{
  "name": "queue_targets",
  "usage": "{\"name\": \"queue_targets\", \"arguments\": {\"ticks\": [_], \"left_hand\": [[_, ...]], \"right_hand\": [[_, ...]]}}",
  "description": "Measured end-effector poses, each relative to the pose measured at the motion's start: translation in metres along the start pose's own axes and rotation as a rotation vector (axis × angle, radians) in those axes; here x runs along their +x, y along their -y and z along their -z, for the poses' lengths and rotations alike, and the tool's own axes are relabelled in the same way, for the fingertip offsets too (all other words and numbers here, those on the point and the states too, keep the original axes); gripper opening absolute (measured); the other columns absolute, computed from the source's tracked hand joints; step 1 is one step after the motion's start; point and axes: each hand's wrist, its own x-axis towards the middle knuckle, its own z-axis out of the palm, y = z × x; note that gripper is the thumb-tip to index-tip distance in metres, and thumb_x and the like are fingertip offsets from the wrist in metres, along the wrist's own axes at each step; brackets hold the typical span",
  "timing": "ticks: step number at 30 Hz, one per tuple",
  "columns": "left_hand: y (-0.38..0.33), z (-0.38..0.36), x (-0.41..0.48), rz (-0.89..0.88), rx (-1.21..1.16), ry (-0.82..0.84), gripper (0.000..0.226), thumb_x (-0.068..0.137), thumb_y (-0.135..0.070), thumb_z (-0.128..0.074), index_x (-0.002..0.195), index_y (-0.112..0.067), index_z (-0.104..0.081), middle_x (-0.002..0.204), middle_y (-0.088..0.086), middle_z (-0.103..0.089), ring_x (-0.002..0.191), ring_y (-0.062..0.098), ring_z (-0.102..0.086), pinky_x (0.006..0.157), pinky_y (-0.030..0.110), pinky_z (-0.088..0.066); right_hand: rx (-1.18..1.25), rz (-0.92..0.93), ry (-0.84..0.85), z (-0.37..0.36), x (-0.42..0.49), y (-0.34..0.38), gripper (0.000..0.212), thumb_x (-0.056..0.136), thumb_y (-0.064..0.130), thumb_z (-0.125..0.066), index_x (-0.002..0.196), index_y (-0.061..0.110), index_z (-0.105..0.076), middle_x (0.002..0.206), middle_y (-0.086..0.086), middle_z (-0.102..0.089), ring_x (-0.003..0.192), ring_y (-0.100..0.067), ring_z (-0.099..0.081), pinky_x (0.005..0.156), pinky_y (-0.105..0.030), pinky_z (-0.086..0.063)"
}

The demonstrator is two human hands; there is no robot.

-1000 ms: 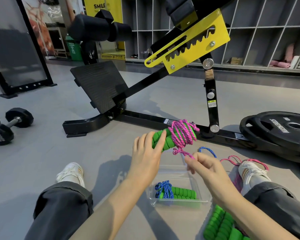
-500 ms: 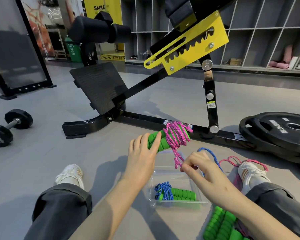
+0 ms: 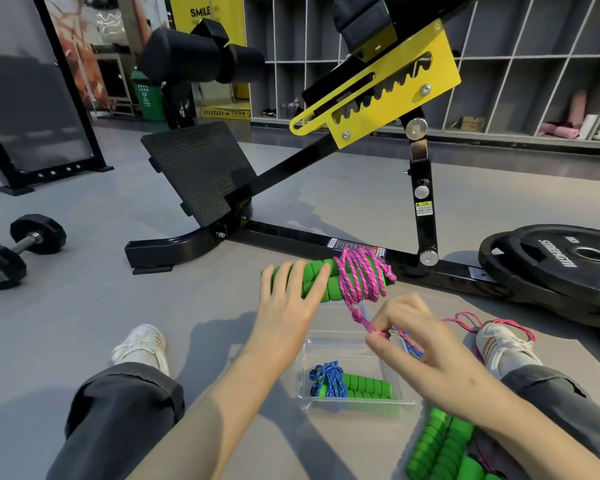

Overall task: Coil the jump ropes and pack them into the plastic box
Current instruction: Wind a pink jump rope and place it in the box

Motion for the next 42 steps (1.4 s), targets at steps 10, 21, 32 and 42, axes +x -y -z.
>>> {"name": "queue_targets", "arguments": {"ticks": [10,21,32,42], "left_hand": [[-0.010,0.002,-0.006,-0.127,0.045,-0.200,0.053,0.087,0.015,-0.035,0.131,-0.010,-0.048,0.122,0.022,-0.047,0.110,0.039,-0.048,0.098,0.055,-0.035],[-0.019,0.013,-0.003,-0.245,-0.034,-0.323,0.045,0.096,0.010,-0.036,0.129,-0.016,-0.051,0.127,0.017,-0.046,0.116,0.035,-0.047,0.109,0.052,-0.028],[-0.024,0.019,0.000,-0.276,-0.075,-0.358,0.037,0.098,0.006,-0.038,0.122,-0.017,-0.056,0.125,0.017,-0.049,0.114,0.033,-0.050,0.105,0.050,-0.034],[-0.021,0.016,-0.004,-0.282,-0.081,-0.313,0.041,0.099,0.008,-0.032,0.125,-0.016,-0.054,0.126,0.019,-0.048,0.115,0.034,-0.050,0.104,0.051,-0.035]], "right_hand": [[-0.076,-0.016,-0.255,0.014,0.011,-0.011,0.016,0.084,0.038,-0.051,0.077,0.025,-0.058,0.106,0.019,-0.047,0.107,-0.002,-0.039,0.086,-0.004,-0.026],[-0.180,-0.057,-0.464,0.026,0.015,-0.022,0.016,0.083,0.039,-0.053,0.078,0.028,-0.063,0.100,0.004,-0.046,0.102,-0.009,-0.037,0.092,-0.004,-0.020],[-0.095,-0.127,-0.498,0.025,0.014,-0.036,0.007,0.079,0.024,-0.062,0.085,0.022,-0.064,0.100,0.010,-0.050,0.105,-0.010,-0.044,0.090,-0.008,-0.031],[-0.611,0.329,-0.443,0.028,0.015,-0.064,0.032,0.091,0.027,-0.056,0.079,0.002,-0.071,0.096,-0.012,-0.067,0.096,-0.026,-0.053,0.080,-0.039,-0.042]]}}
